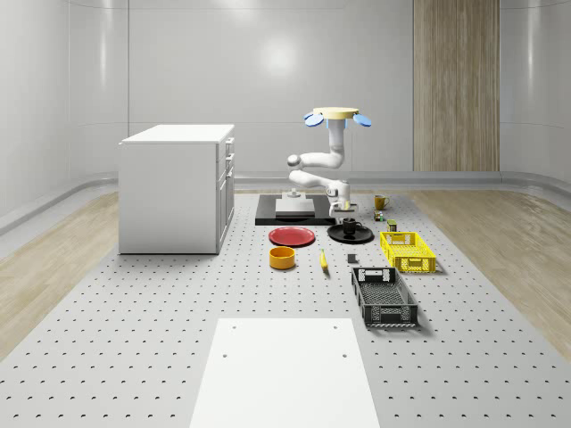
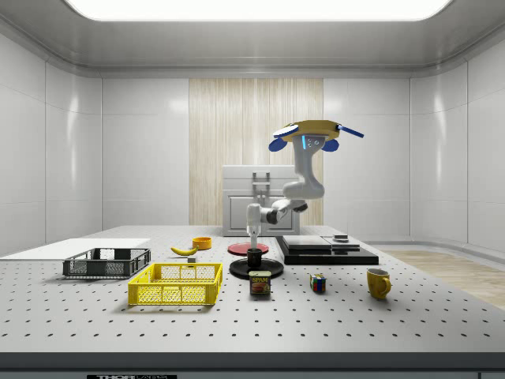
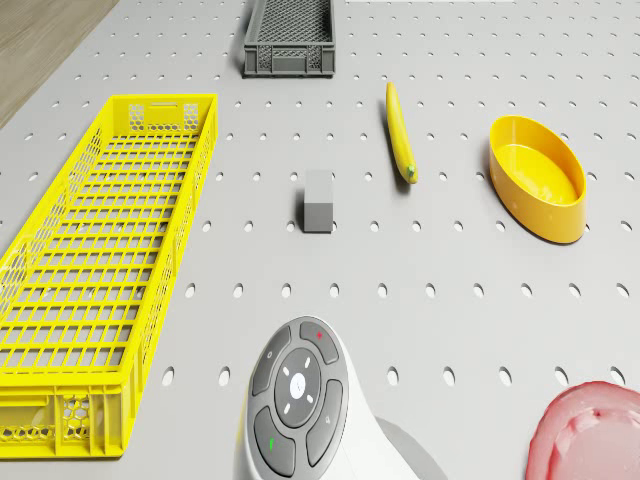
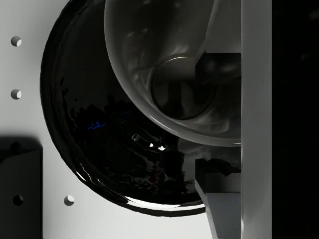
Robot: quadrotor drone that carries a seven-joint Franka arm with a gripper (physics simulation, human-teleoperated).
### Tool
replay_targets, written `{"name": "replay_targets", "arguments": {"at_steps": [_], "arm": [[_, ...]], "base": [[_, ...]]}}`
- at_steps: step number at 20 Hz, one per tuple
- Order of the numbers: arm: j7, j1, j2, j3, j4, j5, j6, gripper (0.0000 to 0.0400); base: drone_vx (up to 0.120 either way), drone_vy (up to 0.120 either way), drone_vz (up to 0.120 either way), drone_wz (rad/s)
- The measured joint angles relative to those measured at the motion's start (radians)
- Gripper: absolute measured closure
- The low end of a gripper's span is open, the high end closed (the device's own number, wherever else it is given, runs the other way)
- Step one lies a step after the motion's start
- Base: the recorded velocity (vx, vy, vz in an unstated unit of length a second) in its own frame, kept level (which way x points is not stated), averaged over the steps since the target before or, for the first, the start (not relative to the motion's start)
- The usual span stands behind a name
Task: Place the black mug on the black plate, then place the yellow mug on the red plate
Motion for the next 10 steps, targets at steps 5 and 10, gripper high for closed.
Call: {"name": "replay_targets", "arguments": {"at_steps": [5,10], "arm": [[-0.004,0.015,0.005,0.028,-0.018,0.023,-0.023,0.0037],[-0.007,0.024,0.011,0.043,-0.028,0.035,-0.038,0.0011]], "base": [[0.0,0.0,0.056,0.0],[0.0,0.0,0.12,0.0]]}}
